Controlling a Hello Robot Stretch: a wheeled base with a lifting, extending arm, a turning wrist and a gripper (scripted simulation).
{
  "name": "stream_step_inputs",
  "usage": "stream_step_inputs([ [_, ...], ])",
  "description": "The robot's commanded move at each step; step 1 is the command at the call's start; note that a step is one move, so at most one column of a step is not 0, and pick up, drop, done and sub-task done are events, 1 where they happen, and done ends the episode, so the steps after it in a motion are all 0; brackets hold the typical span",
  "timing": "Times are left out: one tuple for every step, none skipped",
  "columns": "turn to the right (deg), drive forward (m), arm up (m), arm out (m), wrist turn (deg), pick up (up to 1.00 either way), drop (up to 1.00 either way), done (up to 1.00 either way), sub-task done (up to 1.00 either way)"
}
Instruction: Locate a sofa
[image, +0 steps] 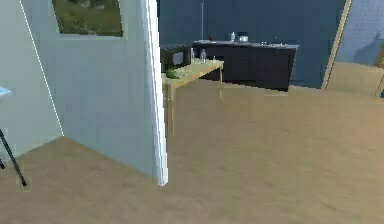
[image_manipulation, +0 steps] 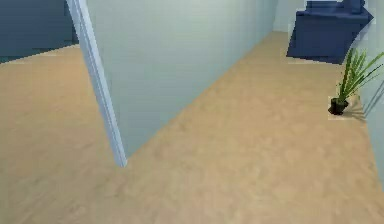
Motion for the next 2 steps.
stream_step_inputs([
  [45.0,0.0,0.0,0.0,0.0,0.0,0.0,0.0,0.0],
  [45.0,0.0,0.0,0.0,0.0,0.0,0.0,0.0,0.0],
])
